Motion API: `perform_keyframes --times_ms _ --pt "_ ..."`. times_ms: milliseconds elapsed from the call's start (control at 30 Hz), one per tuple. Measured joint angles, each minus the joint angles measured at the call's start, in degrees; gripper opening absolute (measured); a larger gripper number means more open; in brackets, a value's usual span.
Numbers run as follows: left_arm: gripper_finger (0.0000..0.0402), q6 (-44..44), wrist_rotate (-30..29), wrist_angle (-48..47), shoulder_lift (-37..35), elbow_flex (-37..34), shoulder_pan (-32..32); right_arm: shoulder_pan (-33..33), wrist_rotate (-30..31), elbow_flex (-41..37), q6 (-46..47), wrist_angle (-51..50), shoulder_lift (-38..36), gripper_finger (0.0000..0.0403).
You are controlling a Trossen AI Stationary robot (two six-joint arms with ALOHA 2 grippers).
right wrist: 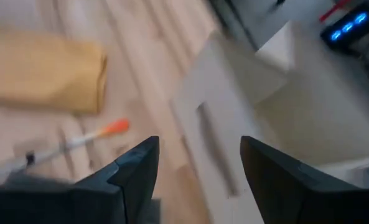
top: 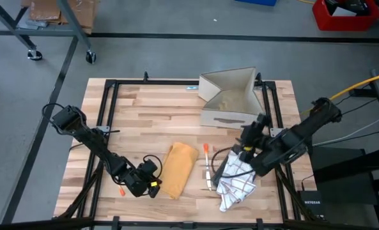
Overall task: Fold towel
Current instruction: Stack the orange kitchen towel onto of the white kitchen towel
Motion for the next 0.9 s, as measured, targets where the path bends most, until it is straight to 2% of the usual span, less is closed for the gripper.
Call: perform_keyframes --times_ms 133,267,433,567,667,800,900 --pt "0.0002 2.0 0.0 -0.1 0.0 0.0 0.0 -0.1 -5.9 -10.3 0.8 8.9 0.2 0.023" --pt "0.0008 6.3 0.1 -0.3 0.0 0.0 0.3 -0.1 -9.9 -19.6 0.7 23.1 0.3 0.023" --pt "0.0063 7.9 0.1 -1.1 0.0 0.0 1.1 -0.1 -16.2 -26.9 0.7 43.1 0.3 0.023" --pt "0.0119 11.6 0.0 -1.1 0.0 0.0 2.1 -0.1 -16.6 -28.9 0.7 55.1 0.3 0.023" --pt "0.0151 11.8 0.1 -1.0 0.0 0.0 2.8 -0.6 -13.9 -29.2 4.3 59.8 0.7 0.023" --pt "0.0176 7.3 1.1 -1.0 -0.1 0.0 3.4 -1.9 -10.8 -29.2 14.5 63.3 3.4 0.023" --pt "0.0183 6.2 2.5 -1.0 -0.1 0.0 3.4 -3.2 -11.8 -29.3 19.1 65.7 6.5 0.023"
